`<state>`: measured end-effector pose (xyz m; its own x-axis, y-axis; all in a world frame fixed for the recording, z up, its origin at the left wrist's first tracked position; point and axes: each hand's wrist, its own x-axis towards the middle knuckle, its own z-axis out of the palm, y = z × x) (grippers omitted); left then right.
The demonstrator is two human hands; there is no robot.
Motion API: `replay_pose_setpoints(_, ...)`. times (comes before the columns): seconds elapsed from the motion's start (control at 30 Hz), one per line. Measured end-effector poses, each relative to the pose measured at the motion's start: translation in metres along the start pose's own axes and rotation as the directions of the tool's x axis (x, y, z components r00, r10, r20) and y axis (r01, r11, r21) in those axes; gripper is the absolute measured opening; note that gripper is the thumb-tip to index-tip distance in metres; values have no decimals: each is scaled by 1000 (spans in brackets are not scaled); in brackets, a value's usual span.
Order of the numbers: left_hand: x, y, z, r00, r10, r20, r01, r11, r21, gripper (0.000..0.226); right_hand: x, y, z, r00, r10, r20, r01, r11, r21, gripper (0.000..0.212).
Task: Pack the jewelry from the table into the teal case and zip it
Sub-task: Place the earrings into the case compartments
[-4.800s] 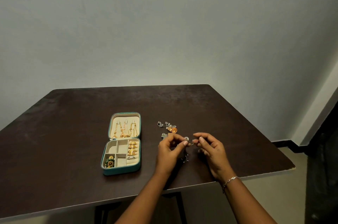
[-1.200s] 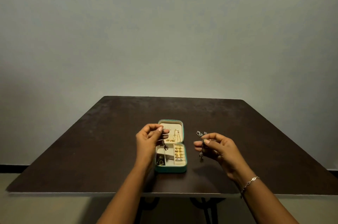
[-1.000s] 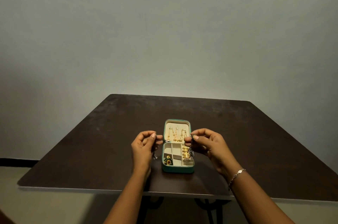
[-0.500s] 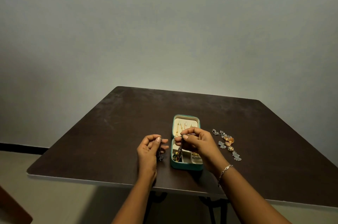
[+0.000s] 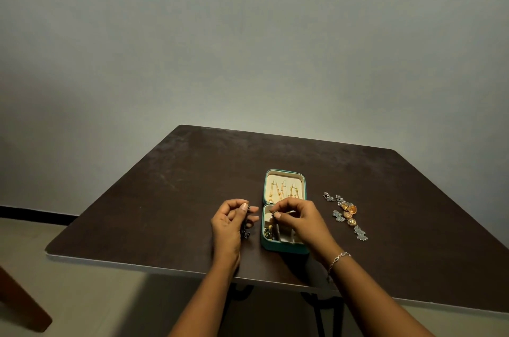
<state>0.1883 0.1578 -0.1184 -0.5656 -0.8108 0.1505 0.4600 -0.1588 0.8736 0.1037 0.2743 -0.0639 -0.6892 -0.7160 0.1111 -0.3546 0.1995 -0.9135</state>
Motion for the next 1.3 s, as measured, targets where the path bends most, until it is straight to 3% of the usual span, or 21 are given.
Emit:
replay_pose_setpoints(0.23,2,-4,-2,998,16,-53,-14,999,44,14,6,6,1,997,-72,4,69,932,-356,13)
replay_pose_setpoints(0.6,0,-3,-1,997,28,-75,-23,998,59,16,16,12,9,997,-75,-26,50,847,-528,9)
replay_pose_setpoints(0.7,-1,0,1,997,24,-67,-19,998,66,15,16,13,7,993,-103,-53,65,872,-485,10)
replay_pose_setpoints(1.03,-3,20,15,999,-49,-21,49,999,12,12,-23,54,-36,879,-236,-414,108,945,-309,18)
replay_pose_setpoints(1.3,-10,26,34,988,-152,15,153,986,-67,9,-29,70,-42,895,-205,-397,104,960,-261,19)
